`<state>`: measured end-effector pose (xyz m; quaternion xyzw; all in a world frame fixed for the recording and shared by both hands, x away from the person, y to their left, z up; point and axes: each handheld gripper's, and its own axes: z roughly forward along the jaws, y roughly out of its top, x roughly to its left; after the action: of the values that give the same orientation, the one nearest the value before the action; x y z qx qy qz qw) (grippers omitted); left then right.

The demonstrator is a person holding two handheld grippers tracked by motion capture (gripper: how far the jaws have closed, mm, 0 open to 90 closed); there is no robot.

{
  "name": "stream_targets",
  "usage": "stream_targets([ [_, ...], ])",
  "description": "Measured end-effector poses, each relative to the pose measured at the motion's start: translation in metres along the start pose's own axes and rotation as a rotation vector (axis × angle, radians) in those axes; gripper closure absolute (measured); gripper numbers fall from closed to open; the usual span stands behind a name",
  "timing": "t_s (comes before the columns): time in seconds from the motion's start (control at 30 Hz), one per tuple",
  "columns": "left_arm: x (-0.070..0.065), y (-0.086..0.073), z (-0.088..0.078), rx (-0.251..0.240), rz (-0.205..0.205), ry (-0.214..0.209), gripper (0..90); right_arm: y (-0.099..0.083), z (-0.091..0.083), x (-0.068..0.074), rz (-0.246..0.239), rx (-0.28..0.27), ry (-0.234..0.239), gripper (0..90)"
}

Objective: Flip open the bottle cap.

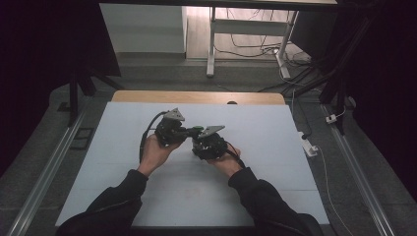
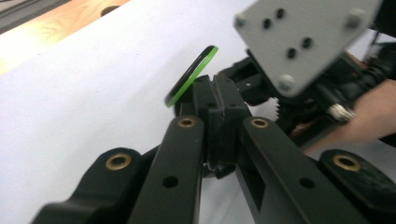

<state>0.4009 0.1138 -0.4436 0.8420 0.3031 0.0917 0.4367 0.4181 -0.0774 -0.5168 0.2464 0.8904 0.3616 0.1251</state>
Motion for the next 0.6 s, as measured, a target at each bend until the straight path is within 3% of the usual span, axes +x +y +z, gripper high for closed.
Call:
stream_targets([
  [0.23,0.011,-0.001,0.004,0.01,-0.033,0.011,88.9,0.0,0.0,0.0,0.001,-0.004,0.0,53.2],
  [0.33,0.011,-0.002,0.004,0.015,-0.027,0.012,88.3,0.0,0.0,0.0,0.0,-0.004,0.002,53.2],
  [0.47,0.007,-0.001,-0.001,0.009,-0.013,0.015,80.2,0.0,0.0,0.0,-0.001,-0.004,0.002,53.1],
  [0.6,0.001,-0.003,-0.008,0.012,0.004,0.022,62.7,0.0,0.0,0.0,0.0,-0.002,0.002,53.0],
])
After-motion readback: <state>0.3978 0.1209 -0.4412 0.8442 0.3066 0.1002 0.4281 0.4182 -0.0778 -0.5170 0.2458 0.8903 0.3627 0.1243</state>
